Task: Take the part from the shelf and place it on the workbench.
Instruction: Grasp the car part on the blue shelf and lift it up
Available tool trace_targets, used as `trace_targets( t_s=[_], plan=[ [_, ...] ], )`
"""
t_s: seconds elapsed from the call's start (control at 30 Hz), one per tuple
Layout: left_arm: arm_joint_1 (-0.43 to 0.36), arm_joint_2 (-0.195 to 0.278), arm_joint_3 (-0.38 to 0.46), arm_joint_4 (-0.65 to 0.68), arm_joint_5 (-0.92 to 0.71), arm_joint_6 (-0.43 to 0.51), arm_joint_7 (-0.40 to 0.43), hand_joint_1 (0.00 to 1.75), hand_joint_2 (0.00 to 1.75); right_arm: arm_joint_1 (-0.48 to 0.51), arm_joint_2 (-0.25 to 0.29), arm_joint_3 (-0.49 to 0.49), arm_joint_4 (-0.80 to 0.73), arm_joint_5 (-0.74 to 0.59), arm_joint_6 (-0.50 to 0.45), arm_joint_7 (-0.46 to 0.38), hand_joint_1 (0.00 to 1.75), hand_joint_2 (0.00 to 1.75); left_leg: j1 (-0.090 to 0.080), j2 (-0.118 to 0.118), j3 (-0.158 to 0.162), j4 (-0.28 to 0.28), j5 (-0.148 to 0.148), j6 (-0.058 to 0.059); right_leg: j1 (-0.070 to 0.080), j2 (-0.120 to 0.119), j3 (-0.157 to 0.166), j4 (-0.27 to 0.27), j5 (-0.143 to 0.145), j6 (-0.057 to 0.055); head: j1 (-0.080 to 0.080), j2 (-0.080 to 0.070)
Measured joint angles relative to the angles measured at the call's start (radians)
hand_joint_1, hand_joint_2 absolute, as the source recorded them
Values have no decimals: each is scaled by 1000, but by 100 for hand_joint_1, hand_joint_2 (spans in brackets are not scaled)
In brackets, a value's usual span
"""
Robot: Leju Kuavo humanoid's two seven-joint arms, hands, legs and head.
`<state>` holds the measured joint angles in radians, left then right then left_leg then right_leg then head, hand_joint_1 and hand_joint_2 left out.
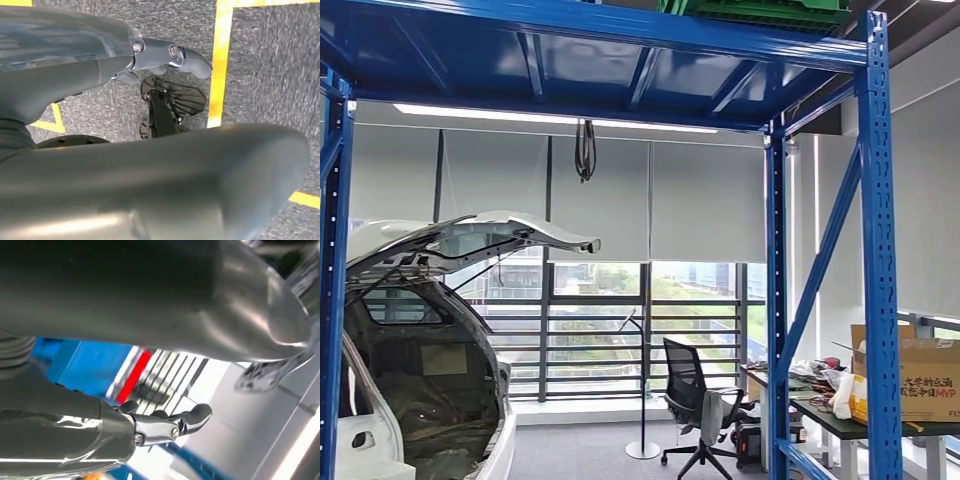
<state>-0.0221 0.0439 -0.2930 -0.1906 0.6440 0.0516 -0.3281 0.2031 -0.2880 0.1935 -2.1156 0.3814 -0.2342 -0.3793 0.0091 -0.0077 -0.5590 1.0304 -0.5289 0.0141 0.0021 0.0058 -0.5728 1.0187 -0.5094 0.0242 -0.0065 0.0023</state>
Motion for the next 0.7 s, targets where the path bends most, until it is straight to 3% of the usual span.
trace_targets(
  t_s=[0.17, 0.7],
  plan=[
    [1, 0, 0, 3, 3, 1, 0, 0, 0, 32, -5, 4, -1, 197, -128, 93, 0, 0, 0, 0, 0, -1, 1, -2, 0, 0, 0, 1, -1, -1, 0, 0],
    [1, -1, -3, 4, 2, -7, -3, 0, 0, 51, -41, 25, -1, 301, -180, 156, 0, 0, -5, 0, 0, -1, 1, -2, -4, 0, 1, 1, 0, -1, 0, 0]
  ],
)
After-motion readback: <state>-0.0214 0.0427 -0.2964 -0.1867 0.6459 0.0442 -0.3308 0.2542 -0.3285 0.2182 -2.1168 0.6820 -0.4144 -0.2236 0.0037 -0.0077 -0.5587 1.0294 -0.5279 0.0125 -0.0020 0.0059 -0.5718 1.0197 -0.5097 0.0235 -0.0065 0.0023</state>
